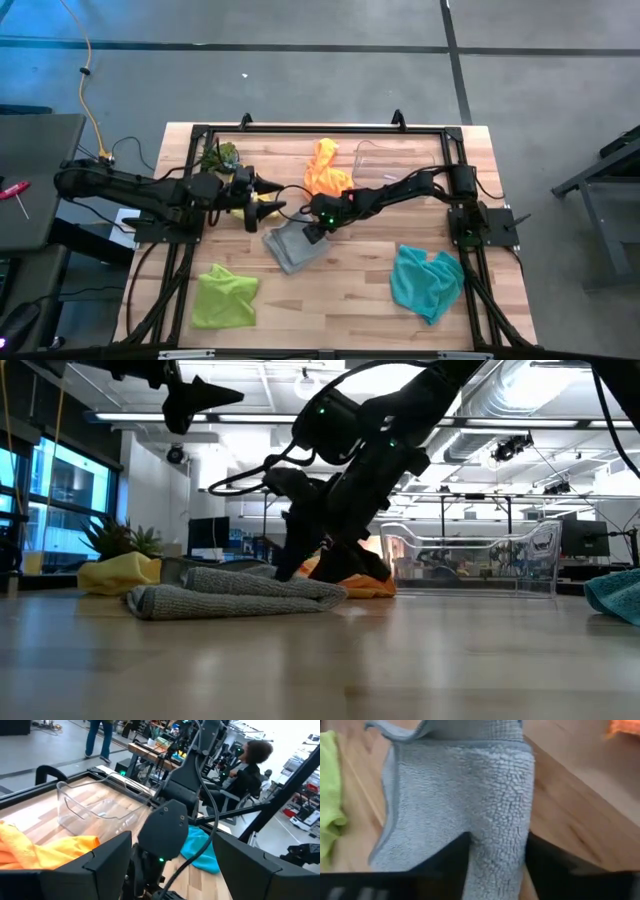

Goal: Fold microfiber towels
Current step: Put the gray microfiber towel into the transparent bin

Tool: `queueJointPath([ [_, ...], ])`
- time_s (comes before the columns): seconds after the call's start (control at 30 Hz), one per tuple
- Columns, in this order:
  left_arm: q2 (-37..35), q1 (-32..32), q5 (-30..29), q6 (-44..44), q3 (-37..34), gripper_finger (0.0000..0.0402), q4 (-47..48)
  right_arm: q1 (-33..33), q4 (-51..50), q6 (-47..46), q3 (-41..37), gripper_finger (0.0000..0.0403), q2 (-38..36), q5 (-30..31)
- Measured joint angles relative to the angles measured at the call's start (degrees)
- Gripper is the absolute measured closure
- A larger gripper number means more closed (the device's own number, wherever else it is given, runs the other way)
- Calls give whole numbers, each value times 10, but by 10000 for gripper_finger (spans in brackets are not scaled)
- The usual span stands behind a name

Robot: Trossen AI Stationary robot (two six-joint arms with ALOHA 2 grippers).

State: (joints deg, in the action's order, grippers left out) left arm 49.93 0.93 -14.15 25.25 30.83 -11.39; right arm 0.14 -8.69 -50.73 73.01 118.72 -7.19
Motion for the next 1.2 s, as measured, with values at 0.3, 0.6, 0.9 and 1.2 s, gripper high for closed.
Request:
queueJointPath([
  [0.3,-1,25,0,0,0,131,0,-6,-69,47,-4,394,-24,9],
  [0.6,-1,43,0,0,0,131,-1,-35,-146,122,-23,401,-150,25],
  [0.9,-1,57,-4,0,0,131,-5,-45,-204,137,-37,402,-312,83],
  [1.2,-1,62,-4,1,0,131,-9,-120,-334,155,-36,403,-458,125],
])
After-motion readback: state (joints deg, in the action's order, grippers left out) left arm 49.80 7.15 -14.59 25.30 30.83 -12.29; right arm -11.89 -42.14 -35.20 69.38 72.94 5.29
